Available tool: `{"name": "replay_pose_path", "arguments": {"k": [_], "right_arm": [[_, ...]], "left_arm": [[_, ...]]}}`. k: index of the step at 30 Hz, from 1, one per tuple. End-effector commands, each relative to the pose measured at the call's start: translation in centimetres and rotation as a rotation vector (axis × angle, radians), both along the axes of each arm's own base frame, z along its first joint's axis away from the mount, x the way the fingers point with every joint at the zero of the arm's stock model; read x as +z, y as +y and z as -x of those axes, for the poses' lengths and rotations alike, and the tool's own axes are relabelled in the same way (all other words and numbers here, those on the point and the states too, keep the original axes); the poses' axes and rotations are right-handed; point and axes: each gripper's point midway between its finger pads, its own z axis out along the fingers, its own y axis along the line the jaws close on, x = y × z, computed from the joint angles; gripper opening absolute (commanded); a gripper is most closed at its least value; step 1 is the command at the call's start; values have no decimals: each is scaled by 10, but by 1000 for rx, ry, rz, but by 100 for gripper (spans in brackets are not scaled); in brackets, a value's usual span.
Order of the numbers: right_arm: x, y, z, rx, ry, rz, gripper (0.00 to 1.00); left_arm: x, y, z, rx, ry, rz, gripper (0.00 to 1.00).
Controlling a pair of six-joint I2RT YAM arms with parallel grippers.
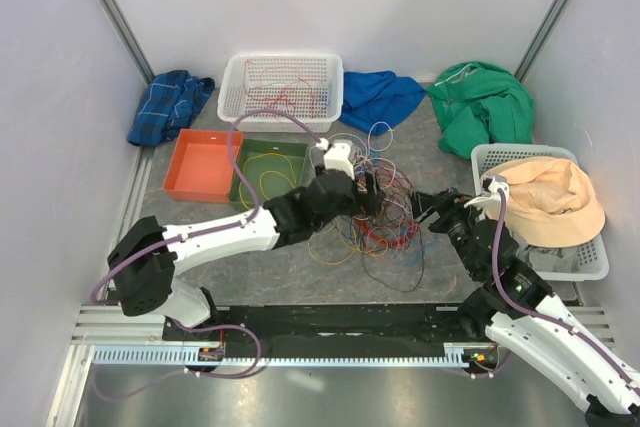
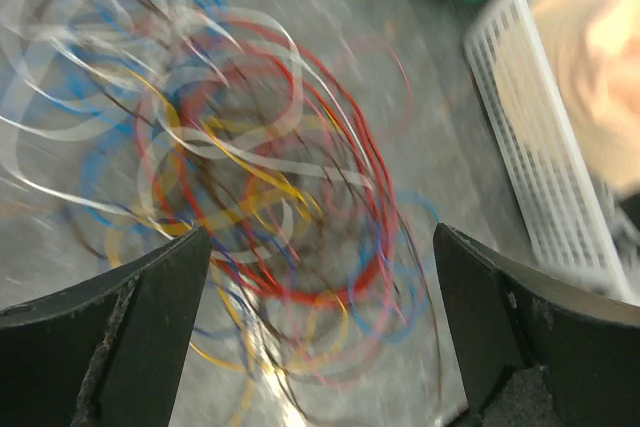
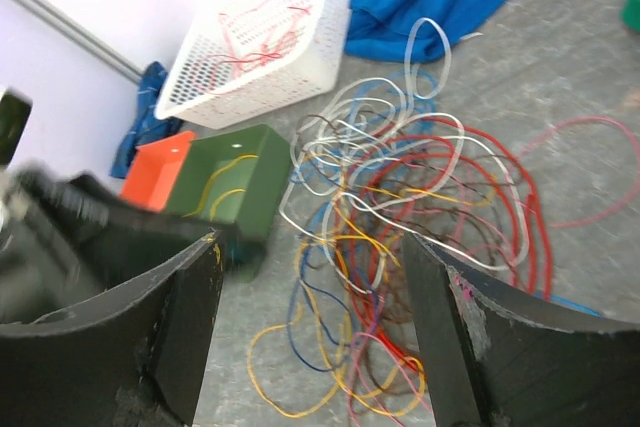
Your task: Untangle the cables
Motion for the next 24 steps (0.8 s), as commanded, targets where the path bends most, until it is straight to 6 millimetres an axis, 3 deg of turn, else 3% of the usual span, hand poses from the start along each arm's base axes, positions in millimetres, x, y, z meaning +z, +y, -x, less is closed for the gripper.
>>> {"name": "replay_pose_path", "arguments": {"k": [1, 2, 5, 7, 13, 16, 19, 22, 23, 24], "right_arm": [[-19, -16, 6, -53, 63, 42, 78], [-21, -16, 6, -56, 68, 45, 78], [-25, -16, 7, -54, 79, 45, 78], [-28, -15, 7, -50, 87, 48, 78], [-36, -14, 8, -42, 108, 63, 78], [-36, -15, 7, -47, 107, 66, 78], [-36, -16, 7, -49, 107, 76, 78], [-40, -17, 7, -55, 111, 85, 78], [-40, -17, 6, -56, 111, 85, 78], [-40, -17, 6, -57, 112, 86, 78]], "left_arm": [[9, -43, 43, -108, 4, 101, 100], [6, -49, 52, -138, 11, 98, 100], [-28, -63, 65, -182, 82, 62, 100], [-54, -63, 64, -140, 150, 41, 100], [-102, -63, 55, -61, 230, -48, 100], [-117, -66, 56, -57, 275, -73, 92], [-132, -63, 57, -47, 296, -97, 82], [-141, -60, 55, -41, 307, -114, 63], [-142, -59, 55, -44, 310, -115, 46], [-142, -59, 54, -46, 306, -120, 37]]}}
